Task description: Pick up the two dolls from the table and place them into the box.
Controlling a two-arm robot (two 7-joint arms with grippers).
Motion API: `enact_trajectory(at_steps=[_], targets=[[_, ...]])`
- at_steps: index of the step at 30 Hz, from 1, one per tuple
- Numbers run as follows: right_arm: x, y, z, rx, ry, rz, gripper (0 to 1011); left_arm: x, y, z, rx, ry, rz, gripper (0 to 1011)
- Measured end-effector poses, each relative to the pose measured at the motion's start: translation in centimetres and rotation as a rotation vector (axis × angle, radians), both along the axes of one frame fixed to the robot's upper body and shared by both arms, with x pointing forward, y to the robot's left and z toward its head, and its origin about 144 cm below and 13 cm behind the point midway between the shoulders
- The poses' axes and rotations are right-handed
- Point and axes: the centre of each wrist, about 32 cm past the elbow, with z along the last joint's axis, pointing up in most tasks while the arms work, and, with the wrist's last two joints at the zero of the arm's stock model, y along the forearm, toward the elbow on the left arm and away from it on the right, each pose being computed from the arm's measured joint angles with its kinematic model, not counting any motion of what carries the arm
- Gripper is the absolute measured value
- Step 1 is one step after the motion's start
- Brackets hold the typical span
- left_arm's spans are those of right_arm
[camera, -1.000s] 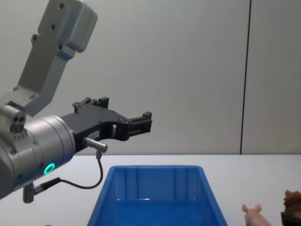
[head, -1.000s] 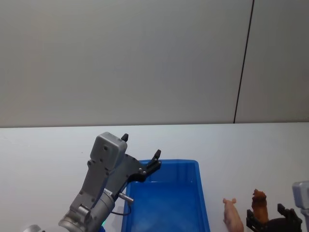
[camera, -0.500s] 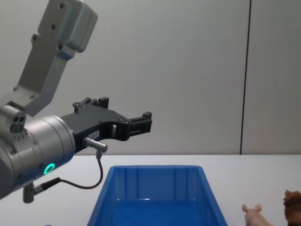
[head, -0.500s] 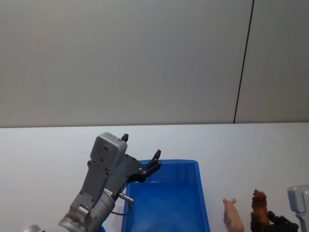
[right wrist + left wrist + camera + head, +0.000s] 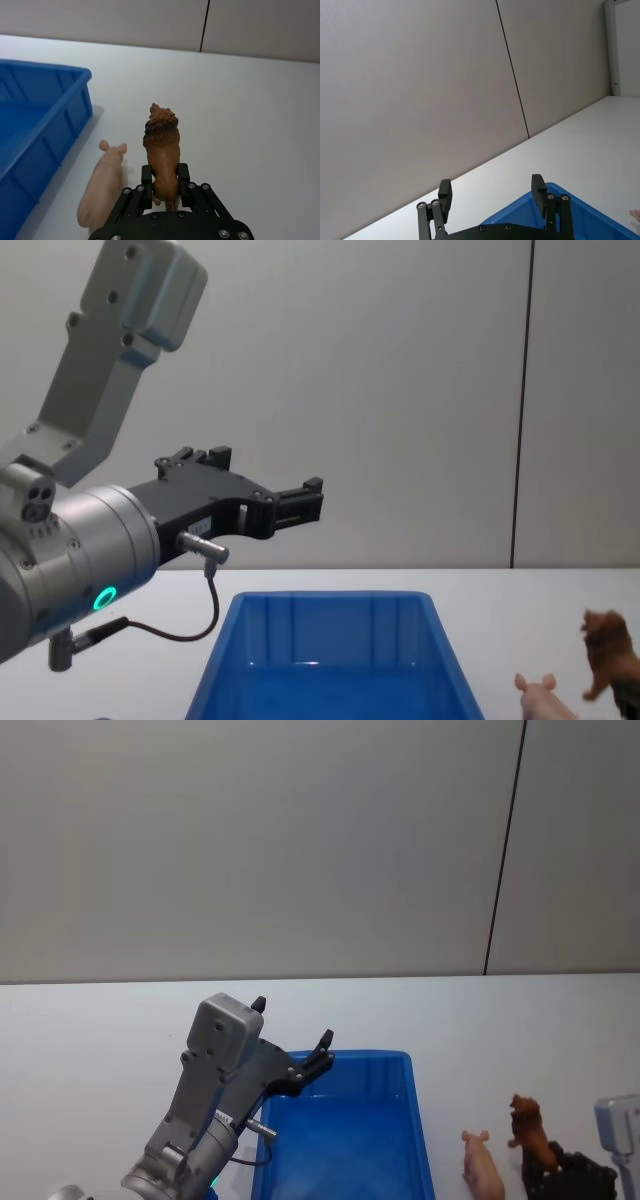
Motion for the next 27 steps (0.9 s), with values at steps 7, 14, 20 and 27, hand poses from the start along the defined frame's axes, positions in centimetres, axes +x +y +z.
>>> enact_trajectory(at_steps=[7,14,20,27], targets=[[0.0,0.3,1.1,-0.006,-0.081,0.026,286,0.0,0.0,0.0,0.000,0.000,0.000,1002],[0.3,0.6,2.4,0.002,-0.165,0.079,286,0.0,0.0,0.0,0.000,0.000,0.000,1001],[0.9,1.0,3.4,0.022,-0.219,0.148,286,0.0,0.0,0.0,0.000,0.000,0.000,1001],[1.8,1.6,4.2,0.046,-0.252,0.238,286,0.0,0.0,0.0,0.000,0.000,0.000,1002]])
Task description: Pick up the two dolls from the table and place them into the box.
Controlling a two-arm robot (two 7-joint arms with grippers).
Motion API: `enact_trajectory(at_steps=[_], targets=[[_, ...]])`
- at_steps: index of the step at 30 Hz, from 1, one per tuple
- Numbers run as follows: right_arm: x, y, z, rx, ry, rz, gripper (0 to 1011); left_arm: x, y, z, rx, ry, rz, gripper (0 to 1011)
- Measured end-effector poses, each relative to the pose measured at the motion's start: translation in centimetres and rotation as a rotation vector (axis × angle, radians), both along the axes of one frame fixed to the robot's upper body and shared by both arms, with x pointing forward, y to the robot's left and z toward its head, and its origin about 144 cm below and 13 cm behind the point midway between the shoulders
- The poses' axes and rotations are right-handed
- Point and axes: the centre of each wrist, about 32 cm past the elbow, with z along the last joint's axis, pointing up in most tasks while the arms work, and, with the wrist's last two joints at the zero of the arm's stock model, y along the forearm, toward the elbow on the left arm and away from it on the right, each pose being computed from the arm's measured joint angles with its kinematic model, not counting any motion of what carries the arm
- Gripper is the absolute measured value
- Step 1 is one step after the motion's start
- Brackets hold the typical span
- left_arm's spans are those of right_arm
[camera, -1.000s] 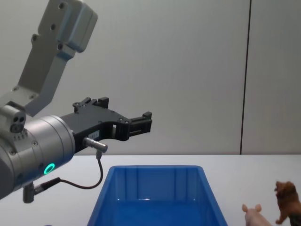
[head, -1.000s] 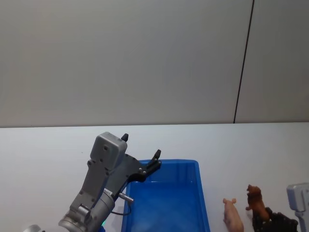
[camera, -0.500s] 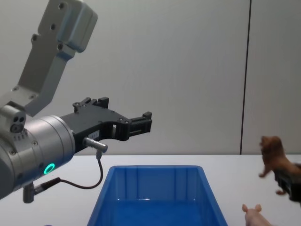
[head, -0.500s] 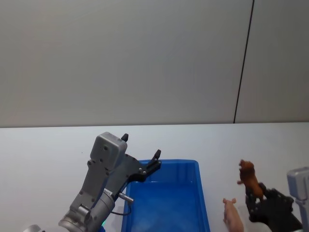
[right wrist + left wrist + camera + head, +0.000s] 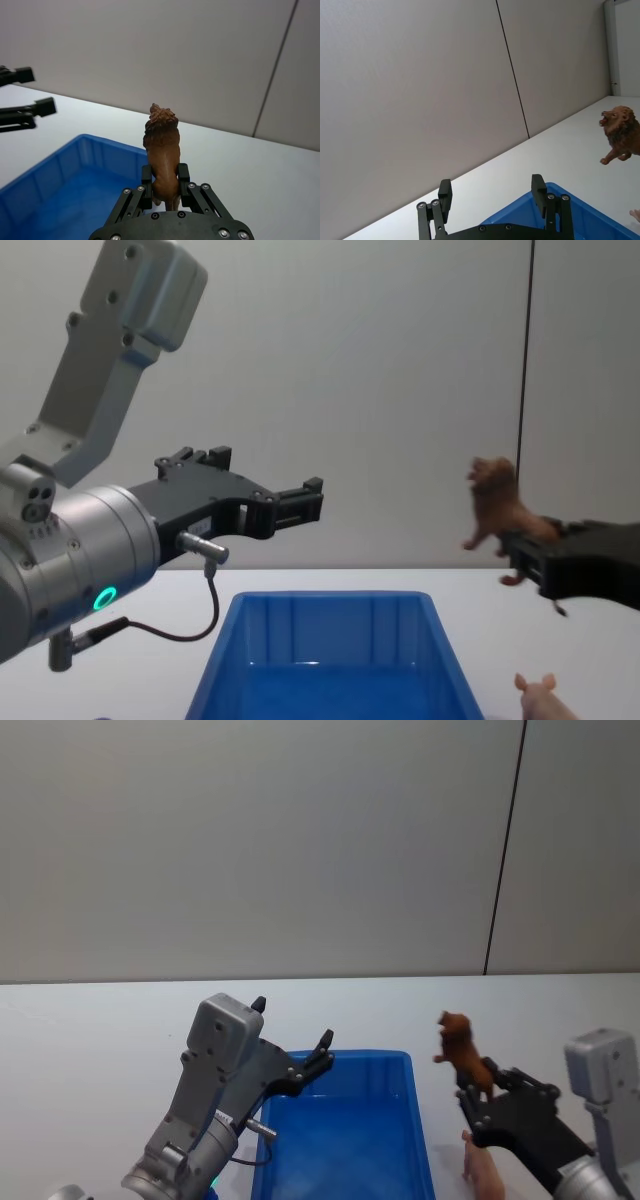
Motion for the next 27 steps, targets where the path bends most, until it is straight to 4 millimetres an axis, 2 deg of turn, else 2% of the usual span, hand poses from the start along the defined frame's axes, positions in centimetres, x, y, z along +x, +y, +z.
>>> enact_trajectory(at_steps=[18,21,22,23,27], targets=[[3.8,2.6,1.0,0.012,0.003,0.227,286,0.0,0.0,0.0,0.000,0.000,0.000,1002],[4.3,2.9,1.0,0.006,0.025,0.246,347,0.0,0.0,0.0,0.000,0.000,0.000,1002],[4.6,3.1,1.0,0.003,0.039,0.254,406,0.0,0.0,0.0,0.000,0.000,0.000,1001],[4.6,3.1,1.0,0.003,0.039,0.254,406,0.0,0.0,0.0,0.000,0.000,0.000,1001],[5.1,3.3,0.8,-0.008,0.077,0.267,549,0.0,0.0,0.0,0.000,0.000,0.000,1002]])
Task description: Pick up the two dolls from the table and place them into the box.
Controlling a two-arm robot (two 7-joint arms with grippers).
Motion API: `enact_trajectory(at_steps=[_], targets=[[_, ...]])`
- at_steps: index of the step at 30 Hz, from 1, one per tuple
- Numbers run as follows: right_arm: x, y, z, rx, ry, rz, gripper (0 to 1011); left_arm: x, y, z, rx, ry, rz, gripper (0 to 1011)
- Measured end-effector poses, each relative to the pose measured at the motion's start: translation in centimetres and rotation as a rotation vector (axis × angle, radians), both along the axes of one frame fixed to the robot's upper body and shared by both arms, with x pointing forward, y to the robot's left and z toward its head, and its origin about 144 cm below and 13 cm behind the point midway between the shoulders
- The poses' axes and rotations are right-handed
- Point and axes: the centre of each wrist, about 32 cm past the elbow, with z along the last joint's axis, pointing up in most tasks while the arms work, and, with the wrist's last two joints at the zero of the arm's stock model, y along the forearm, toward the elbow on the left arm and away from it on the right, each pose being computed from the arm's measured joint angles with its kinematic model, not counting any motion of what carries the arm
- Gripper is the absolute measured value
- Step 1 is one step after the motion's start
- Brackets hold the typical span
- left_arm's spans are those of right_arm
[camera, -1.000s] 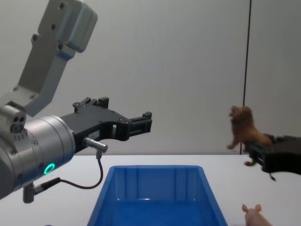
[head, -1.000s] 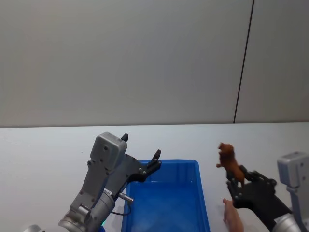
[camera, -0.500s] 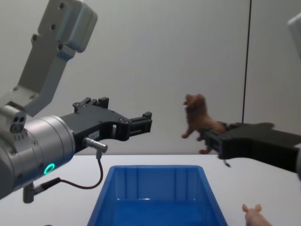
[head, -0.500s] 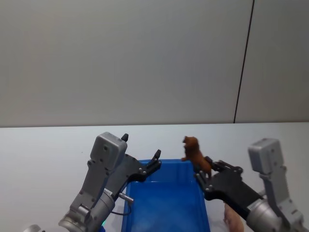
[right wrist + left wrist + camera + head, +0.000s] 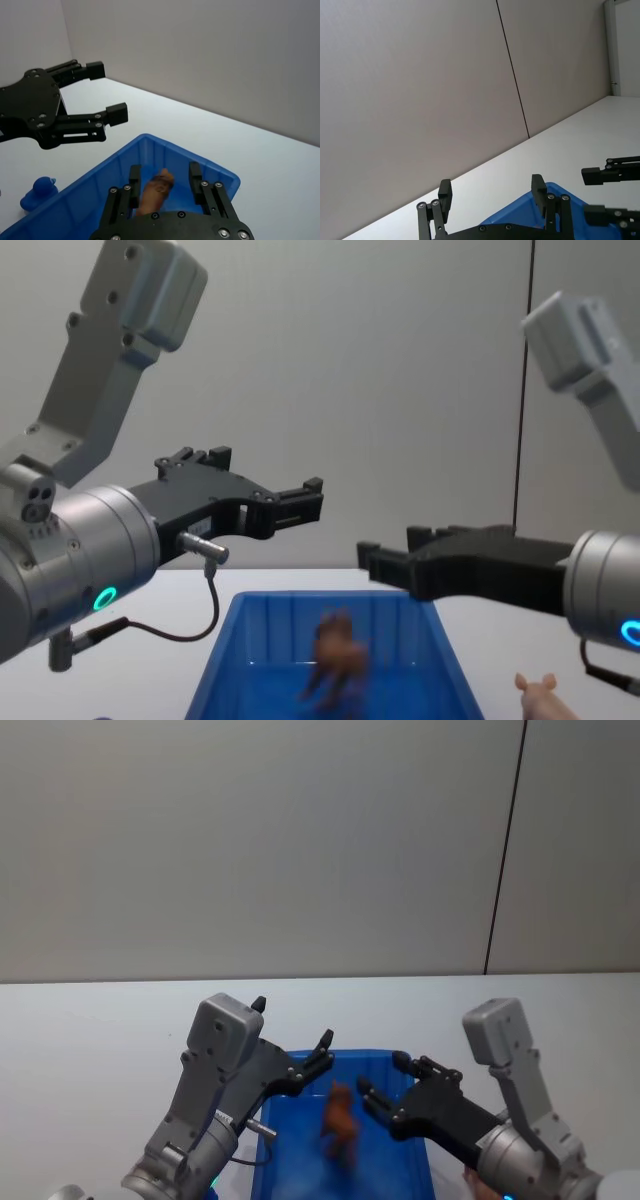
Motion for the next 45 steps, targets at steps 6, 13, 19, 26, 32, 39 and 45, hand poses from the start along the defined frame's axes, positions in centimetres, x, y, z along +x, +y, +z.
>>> enact_trajectory(at_steps=[6,13,19,26,32,39,45], targets=[[0.3,0.2,-0.2,-0.010,0.026,0.004,709,0.0,0.0,0.0,0.000,0.000,0.000,1001],[0.1,0.1,-0.1,-0.014,0.029,-0.016,942,0.0,0.0,0.0,0.000,0.000,0.000,1002],[-0.6,-0.2,0.0,-0.015,0.015,-0.054,1001,0.0,0.0,0.0,0.000,0.000,0.000,1001],[-2.1,-0.9,0.1,-0.018,-0.005,-0.133,1001,0.0,0.0,0.0,0.000,0.000,0.000,1001],[-3.2,-1.6,-0.1,-0.024,-0.007,-0.198,1001,0.0,0.0,0.0,0.000,0.000,0.000,1001],[-4.7,-2.5,-0.8,-0.036,0.014,-0.275,1001,0.0,0.0,0.0,0.000,0.000,0.000,1002],[-5.5,-3.0,-1.5,-0.045,0.038,-0.315,1001,0.0,0.0,0.0,0.000,0.000,0.000,1002]])
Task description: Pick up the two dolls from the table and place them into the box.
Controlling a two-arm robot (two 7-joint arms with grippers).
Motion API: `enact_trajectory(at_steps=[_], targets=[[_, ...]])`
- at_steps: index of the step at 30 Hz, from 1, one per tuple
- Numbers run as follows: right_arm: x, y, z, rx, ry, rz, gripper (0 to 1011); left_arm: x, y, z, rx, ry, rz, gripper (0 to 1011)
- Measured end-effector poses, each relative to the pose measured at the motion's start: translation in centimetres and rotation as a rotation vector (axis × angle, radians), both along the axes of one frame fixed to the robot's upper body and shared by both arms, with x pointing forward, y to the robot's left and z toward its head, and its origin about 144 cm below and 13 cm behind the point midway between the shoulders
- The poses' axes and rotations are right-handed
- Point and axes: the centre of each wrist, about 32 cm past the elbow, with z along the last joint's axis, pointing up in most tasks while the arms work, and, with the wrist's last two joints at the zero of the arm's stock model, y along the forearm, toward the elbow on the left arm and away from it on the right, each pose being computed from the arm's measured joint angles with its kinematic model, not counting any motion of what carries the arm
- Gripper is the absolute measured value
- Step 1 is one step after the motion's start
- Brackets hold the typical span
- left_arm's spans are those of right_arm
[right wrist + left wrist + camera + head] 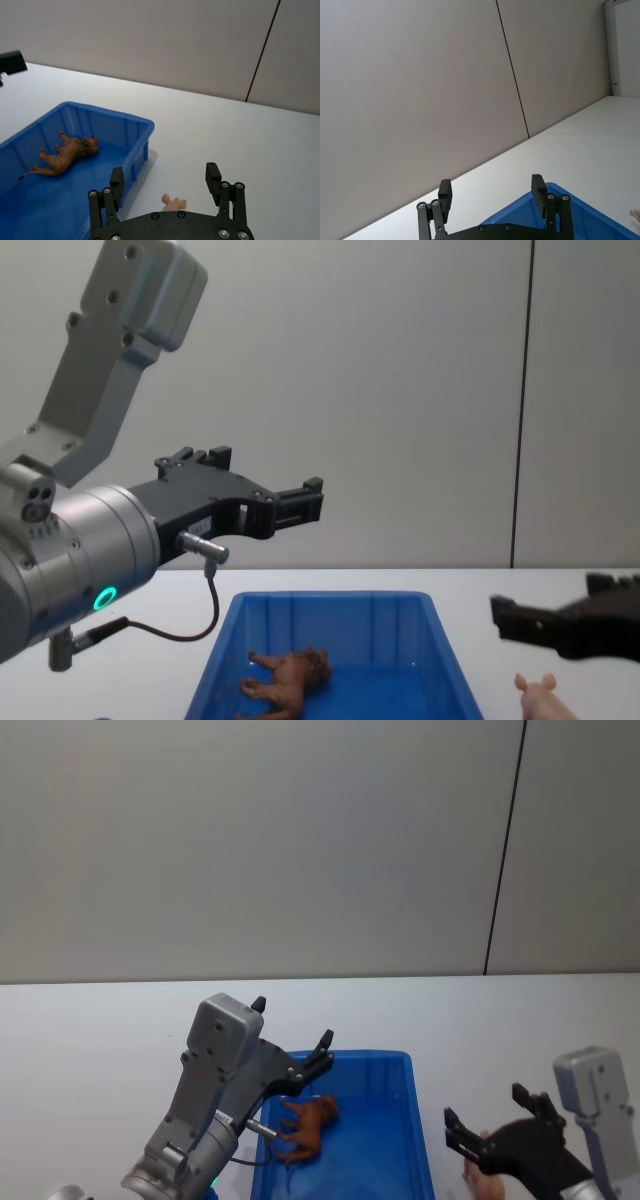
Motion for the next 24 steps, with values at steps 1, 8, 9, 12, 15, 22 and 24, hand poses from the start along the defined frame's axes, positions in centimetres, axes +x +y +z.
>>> enact_trajectory(at_steps=[1,8,9,12,15,22,24], targets=[[-0.1,-0.1,-0.1,-0.001,0.005,-0.004,1001,0.0,0.0,0.0,0.000,0.000,0.000,1001],[-1.0,-0.4,-1.2,-0.007,0.039,-0.035,1001,0.0,0.0,0.0,0.000,0.000,0.000,1002],[-1.0,-0.4,-1.3,-0.007,0.042,-0.037,1001,0.0,0.0,0.0,0.000,0.000,0.000,1002],[-1.3,-0.5,-1.9,-0.008,0.056,-0.042,1001,0.0,0.0,0.0,0.000,0.000,0.000,1001],[-1.5,-0.5,-2.2,-0.008,0.065,-0.044,1001,0.0,0.0,0.0,0.000,0.000,0.000,1002],[-1.8,-0.4,-3.2,-0.007,0.090,-0.049,1001,0.0,0.0,0.0,0.000,0.000,0.000,1001],[-1.8,-0.3,-3.4,-0.005,0.096,-0.049,1001,0.0,0.0,0.0,0.000,0.000,0.000,1001]])
